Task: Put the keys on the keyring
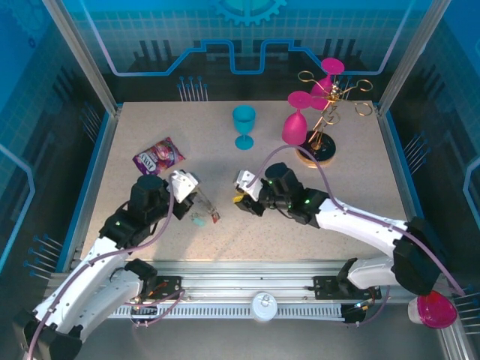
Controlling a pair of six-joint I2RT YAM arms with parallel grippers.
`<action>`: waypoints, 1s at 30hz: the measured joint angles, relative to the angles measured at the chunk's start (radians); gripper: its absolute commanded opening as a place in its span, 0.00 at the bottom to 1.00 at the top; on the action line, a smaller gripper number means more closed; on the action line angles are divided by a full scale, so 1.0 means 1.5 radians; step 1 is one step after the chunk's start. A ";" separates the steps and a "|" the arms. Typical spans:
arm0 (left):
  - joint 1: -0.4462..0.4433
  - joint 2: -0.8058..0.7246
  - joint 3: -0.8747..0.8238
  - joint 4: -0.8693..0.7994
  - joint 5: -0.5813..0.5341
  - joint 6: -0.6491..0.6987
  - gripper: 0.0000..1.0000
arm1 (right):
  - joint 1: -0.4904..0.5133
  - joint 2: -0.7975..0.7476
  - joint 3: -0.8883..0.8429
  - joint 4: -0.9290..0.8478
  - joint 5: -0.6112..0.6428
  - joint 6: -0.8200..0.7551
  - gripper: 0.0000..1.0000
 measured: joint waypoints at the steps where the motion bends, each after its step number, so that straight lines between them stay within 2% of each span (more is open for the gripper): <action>1: 0.014 0.000 -0.003 0.009 -0.016 -0.013 0.00 | 0.012 0.021 0.003 -0.001 0.006 0.009 0.26; 9: 0.108 0.026 -0.027 0.059 -0.128 -0.136 0.00 | 0.095 0.224 0.120 0.001 0.047 0.082 0.29; 13: 0.119 0.039 -0.042 0.072 -0.164 -0.196 0.00 | 0.134 0.300 0.176 0.020 0.096 0.154 0.29; 17: 0.127 0.043 -0.050 0.075 -0.178 -0.242 0.00 | 0.156 0.368 0.213 0.038 0.144 0.233 0.31; 21: 0.133 0.049 -0.050 0.084 -0.180 -0.271 0.00 | 0.174 0.435 0.258 0.032 0.182 0.278 0.38; 30: 0.134 0.049 -0.054 0.097 -0.180 -0.287 0.00 | 0.198 0.519 0.358 -0.006 0.255 0.298 0.41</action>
